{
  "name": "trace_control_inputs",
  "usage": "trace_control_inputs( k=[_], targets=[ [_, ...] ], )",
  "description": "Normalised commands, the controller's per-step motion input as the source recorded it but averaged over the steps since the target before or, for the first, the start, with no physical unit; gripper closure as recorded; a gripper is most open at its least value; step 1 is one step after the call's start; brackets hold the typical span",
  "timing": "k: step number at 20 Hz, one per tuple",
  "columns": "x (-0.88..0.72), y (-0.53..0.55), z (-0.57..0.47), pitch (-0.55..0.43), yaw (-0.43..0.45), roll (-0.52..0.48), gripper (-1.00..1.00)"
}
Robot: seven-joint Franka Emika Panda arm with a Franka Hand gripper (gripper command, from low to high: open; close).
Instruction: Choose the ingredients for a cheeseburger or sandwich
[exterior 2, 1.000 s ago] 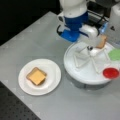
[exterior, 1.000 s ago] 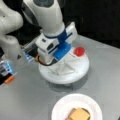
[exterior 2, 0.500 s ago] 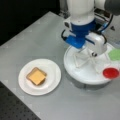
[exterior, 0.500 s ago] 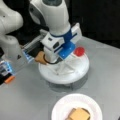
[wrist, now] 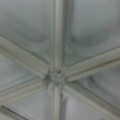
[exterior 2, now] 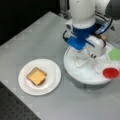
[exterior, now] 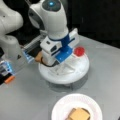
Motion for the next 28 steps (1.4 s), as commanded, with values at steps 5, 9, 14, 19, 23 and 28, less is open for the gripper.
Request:
trace_control_inputs(
  k=[5, 9, 14, 19, 23, 28],
  targets=[
    [-0.21, 0.15, -0.17, -0.131, 0.027, -0.258, -1.00],
    [-0.24, 0.12, -0.20, -0.163, 0.048, -0.193, -1.00],
    [-0.21, 0.02, -0.19, -0.190, 0.098, -0.143, -1.00],
    [-0.18, -0.01, -0.20, -0.196, 0.140, -0.117, -1.00],
    [-0.17, 0.05, -0.19, -0.189, 0.158, -0.097, -1.00],
    [-0.16, 0.11, -0.16, -0.162, 0.137, -0.072, -1.00]
  ],
)
